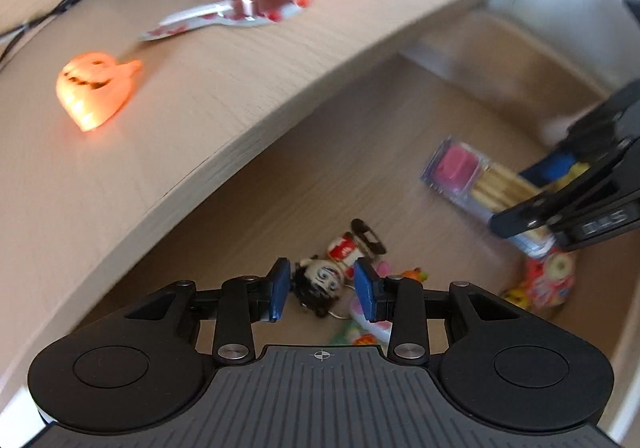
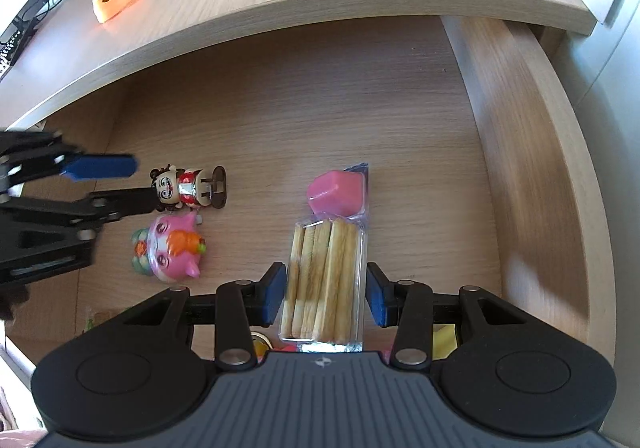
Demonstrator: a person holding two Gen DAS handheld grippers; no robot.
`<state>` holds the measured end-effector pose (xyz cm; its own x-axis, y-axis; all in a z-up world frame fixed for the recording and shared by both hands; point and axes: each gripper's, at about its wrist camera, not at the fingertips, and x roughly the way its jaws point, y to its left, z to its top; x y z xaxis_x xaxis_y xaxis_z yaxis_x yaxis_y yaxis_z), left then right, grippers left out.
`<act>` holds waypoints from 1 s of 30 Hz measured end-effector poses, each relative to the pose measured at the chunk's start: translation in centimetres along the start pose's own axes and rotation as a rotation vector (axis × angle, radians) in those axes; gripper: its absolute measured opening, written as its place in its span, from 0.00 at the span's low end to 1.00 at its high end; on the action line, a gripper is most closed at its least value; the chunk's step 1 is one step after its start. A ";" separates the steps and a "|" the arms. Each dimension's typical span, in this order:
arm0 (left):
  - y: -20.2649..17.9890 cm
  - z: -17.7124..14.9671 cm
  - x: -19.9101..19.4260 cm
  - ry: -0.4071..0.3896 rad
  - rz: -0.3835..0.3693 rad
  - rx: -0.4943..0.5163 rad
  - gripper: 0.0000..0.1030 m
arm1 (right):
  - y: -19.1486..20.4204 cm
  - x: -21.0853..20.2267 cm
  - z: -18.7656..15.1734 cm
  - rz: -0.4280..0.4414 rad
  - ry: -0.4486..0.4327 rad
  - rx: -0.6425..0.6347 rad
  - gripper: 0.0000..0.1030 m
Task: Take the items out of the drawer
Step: 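Grasp the doll keychain with the left gripper while the right gripper grasps the biscuit stick pack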
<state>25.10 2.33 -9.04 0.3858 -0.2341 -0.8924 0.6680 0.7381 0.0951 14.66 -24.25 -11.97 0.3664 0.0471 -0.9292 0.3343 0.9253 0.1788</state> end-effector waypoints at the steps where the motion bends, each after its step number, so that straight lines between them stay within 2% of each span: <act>1: 0.0 0.2 0.4 0.011 0.007 0.015 0.38 | 0.1 0.3 0.1 0.005 0.003 0.003 0.41; 4: 0.3 0.5 1.4 0.032 -0.010 0.033 0.42 | -0.1 0.3 0.2 0.016 0.010 0.006 0.41; 8: 0.8 0.7 2.6 0.067 -0.050 0.023 0.41 | 0.1 -0.2 0.0 0.017 0.017 0.002 0.41; 13: 1.5 1.7 3.1 0.051 -0.065 -0.045 0.41 | 0.1 -0.4 0.0 0.015 0.024 0.005 0.41; 22: 1.4 2.8 3.6 0.046 -0.088 -0.090 0.41 | 1.1 -1.3 -0.5 -0.022 0.017 -0.041 0.41; 24: 1.7 2.9 3.5 0.063 -0.075 -0.122 0.35 | 1.2 -1.7 -0.6 -0.026 0.016 -0.047 0.41; 28: 2.4 3.1 3.0 0.135 -0.088 -0.190 0.34 | 1.4 -2.1 -0.8 -0.044 0.014 -0.043 0.41; 30: 2.6 2.8 2.1 0.132 -0.110 -0.204 0.34 | 1.7 -2.9 -0.9 -0.055 0.007 -0.043 0.41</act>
<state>29.38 1.99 -9.46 0.2223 -0.2451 -0.9437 0.5541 0.8281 -0.0846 13.36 -22.51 -9.25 0.3424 -0.0016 -0.9395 0.3164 0.9418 0.1137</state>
